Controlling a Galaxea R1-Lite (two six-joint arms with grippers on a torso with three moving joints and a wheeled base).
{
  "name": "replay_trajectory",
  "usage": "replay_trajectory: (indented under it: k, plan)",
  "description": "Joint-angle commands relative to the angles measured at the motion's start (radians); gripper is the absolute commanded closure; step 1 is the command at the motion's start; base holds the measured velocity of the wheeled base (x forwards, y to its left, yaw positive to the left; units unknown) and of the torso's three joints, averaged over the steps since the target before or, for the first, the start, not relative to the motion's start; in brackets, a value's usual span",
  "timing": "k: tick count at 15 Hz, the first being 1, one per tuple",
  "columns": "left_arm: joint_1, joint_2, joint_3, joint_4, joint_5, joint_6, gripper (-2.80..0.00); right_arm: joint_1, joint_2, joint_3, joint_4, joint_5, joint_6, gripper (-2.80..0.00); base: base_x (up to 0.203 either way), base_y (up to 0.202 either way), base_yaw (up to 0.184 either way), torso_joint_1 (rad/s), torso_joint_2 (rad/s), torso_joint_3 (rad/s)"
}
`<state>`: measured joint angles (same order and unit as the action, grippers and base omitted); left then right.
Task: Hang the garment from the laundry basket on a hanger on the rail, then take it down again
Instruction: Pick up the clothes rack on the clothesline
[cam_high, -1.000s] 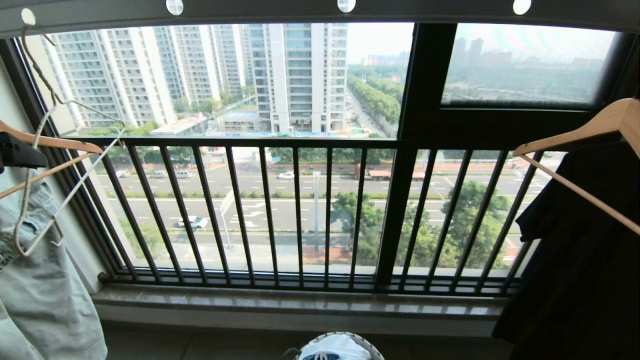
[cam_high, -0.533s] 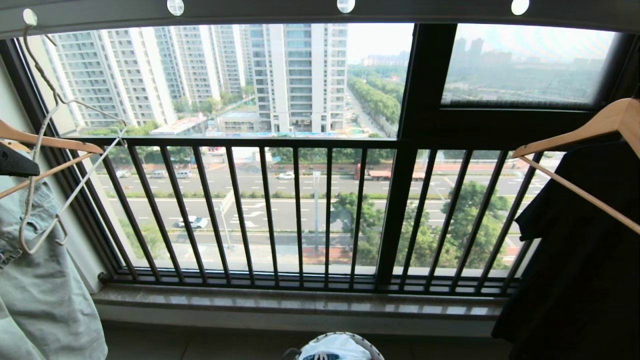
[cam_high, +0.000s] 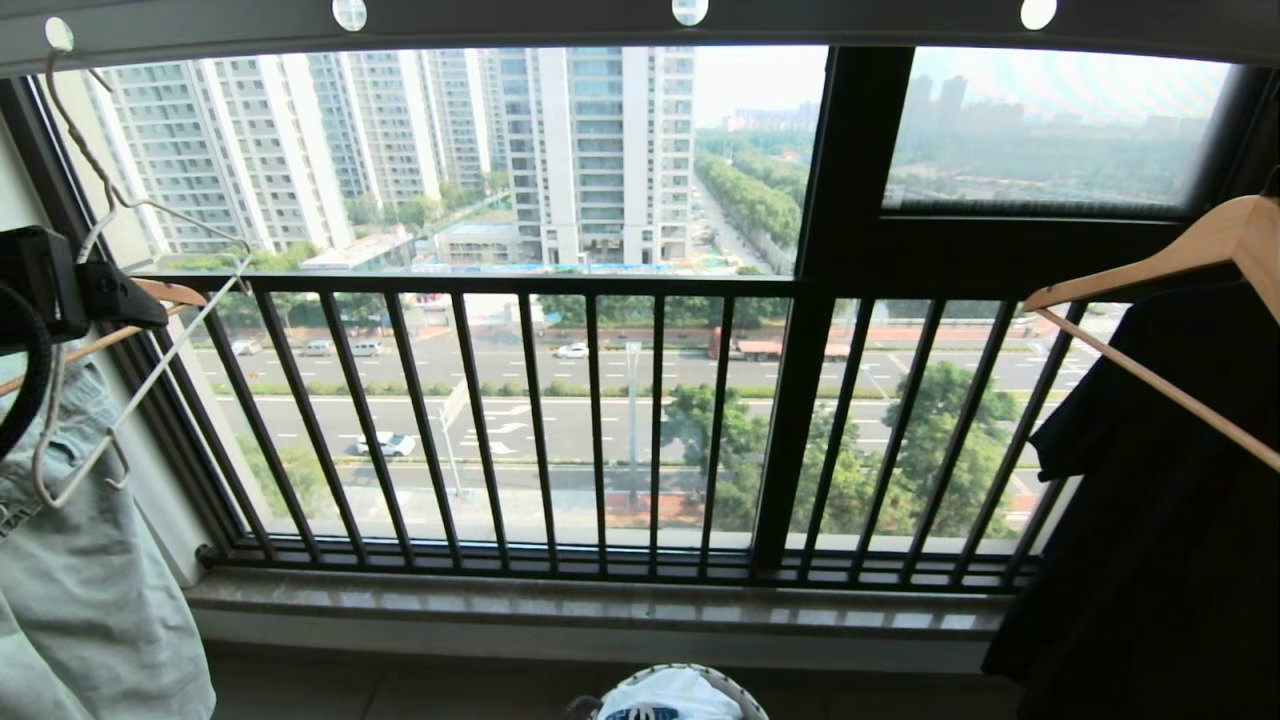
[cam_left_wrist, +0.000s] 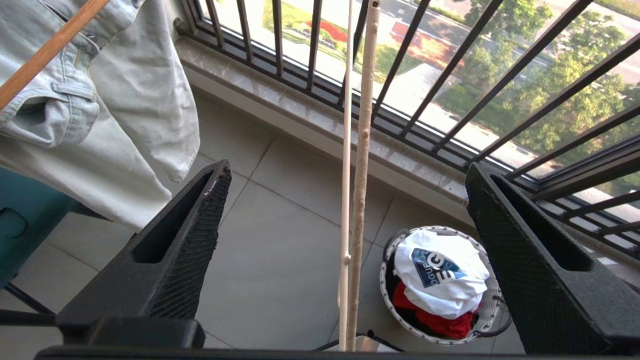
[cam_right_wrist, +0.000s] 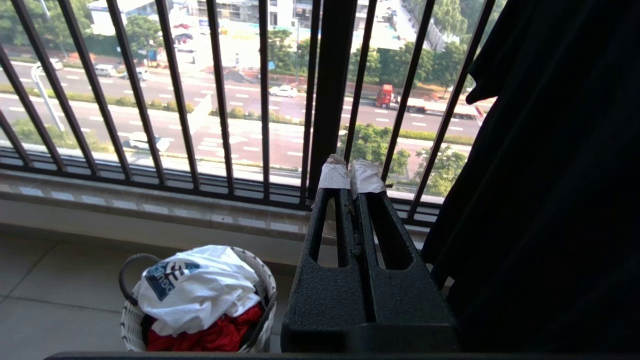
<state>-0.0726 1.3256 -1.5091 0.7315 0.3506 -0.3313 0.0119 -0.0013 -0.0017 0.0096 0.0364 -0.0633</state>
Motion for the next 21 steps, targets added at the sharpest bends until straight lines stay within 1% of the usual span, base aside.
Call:
replay_trajectory:
  k: [1, 4, 7, 8, 9, 10, 18, 19, 20, 21]
  plan:
    - [0.000, 0.043, -0.002, -0.004, 0.004, -0.004, -2.80, 0.000, 0.001, 0.000, 0.000, 0.000, -0.001, 0.00, 0.000, 0.000, 0.000, 0.000, 0.00, 0.000]
    - [0.000, 0.056, 0.001, -0.061, 0.007, -0.002, -2.80, 0.000, 0.001, 0.000, 0.000, 0.000, -0.001, 0.00, 0.000, 0.000, 0.000, 0.000, 0.00, 0.000]
    - [0.000, 0.070, 0.001, -0.063, 0.004, -0.008, -2.80, 0.000, 0.001, 0.000, 0.000, 0.000, -0.001, 0.00, 0.000, 0.000, 0.000, 0.000, 0.00, 0.000]
    - [0.000, 0.079, 0.004, -0.063, 0.004, -0.018, -2.80, 0.000, 0.001, 0.000, 0.001, 0.000, -0.001, 0.00, 0.000, 0.000, 0.000, 0.000, 0.00, 0.000]
    - [0.001, 0.096, 0.005, -0.063, 0.007, -0.048, -2.80, 0.000, 0.001, 0.000, 0.000, 0.000, -0.001, 0.00, 0.000, 0.000, 0.000, 0.000, 0.00, 0.000]
    - [0.005, 0.107, 0.006, -0.063, 0.010, -0.063, -2.80, 0.000, 0.001, 0.000, 0.000, 0.000, 0.000, 0.00, 0.000, 0.000, 0.000, 0.000, 0.00, 0.000]
    - [0.021, 0.132, 0.004, -0.063, 0.011, -0.078, -2.80, 0.000, 0.001, 0.000, 0.000, 0.000, -0.001, 0.00, 0.000, 0.000, 0.000, 0.000, 0.00, 0.000]
    - [0.020, 0.130, 0.004, -0.063, 0.011, -0.078, -2.00, 0.000, 0.001, 0.000, 0.000, 0.000, 0.000, 0.00, 0.000, 0.000, 0.000, 0.000, 0.00, 0.000]
    - [0.020, 0.129, 0.004, -0.064, 0.011, -0.077, 0.00, 0.000, 0.001, 0.000, 0.000, 0.000, 0.000, 0.00, 0.000, 0.000, 0.000, 0.000, 0.00, 0.000]
    - [0.020, 0.128, 0.003, -0.063, 0.011, -0.077, 0.00, 0.000, 0.001, 0.000, 0.000, 0.000, -0.001, 0.00, 0.000, 0.000, 0.000, 0.000, 0.00, 0.000]
